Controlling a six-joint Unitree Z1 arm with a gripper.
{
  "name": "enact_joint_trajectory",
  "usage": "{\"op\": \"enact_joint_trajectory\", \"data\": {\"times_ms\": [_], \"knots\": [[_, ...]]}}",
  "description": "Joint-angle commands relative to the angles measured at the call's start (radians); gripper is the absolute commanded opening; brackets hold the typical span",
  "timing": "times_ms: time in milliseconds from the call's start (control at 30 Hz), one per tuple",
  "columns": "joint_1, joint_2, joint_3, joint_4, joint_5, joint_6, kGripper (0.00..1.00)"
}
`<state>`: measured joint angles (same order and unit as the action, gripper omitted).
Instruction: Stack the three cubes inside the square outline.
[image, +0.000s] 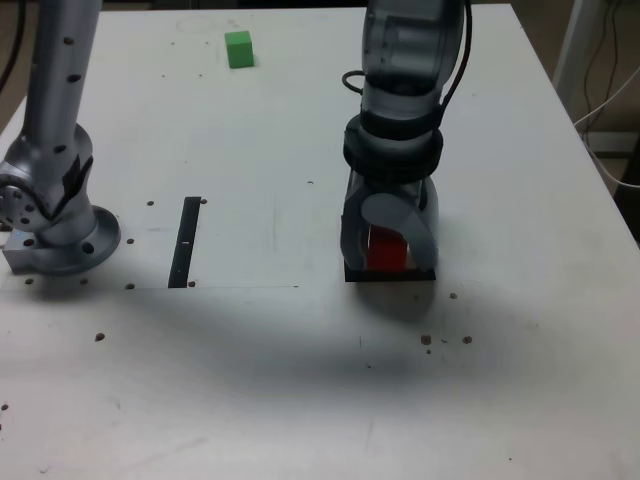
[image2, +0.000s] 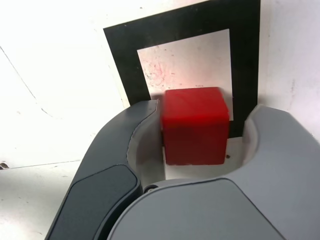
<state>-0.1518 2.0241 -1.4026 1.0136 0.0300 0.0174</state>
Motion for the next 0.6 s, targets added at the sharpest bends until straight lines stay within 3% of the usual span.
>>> {"op": "enact_joint_trajectory", "data": {"times_ms": [0, 333, 567], "knots": [[-0.002, 0.004, 0.003, -0.002, 0.003, 0.001, 0.96], [0.0, -0.031, -0.01, 0.044, 0.044, 0.001, 0.99], [0.057, -0.071, -0.019, 0.133, 0.037, 0.047, 0.99]]}}
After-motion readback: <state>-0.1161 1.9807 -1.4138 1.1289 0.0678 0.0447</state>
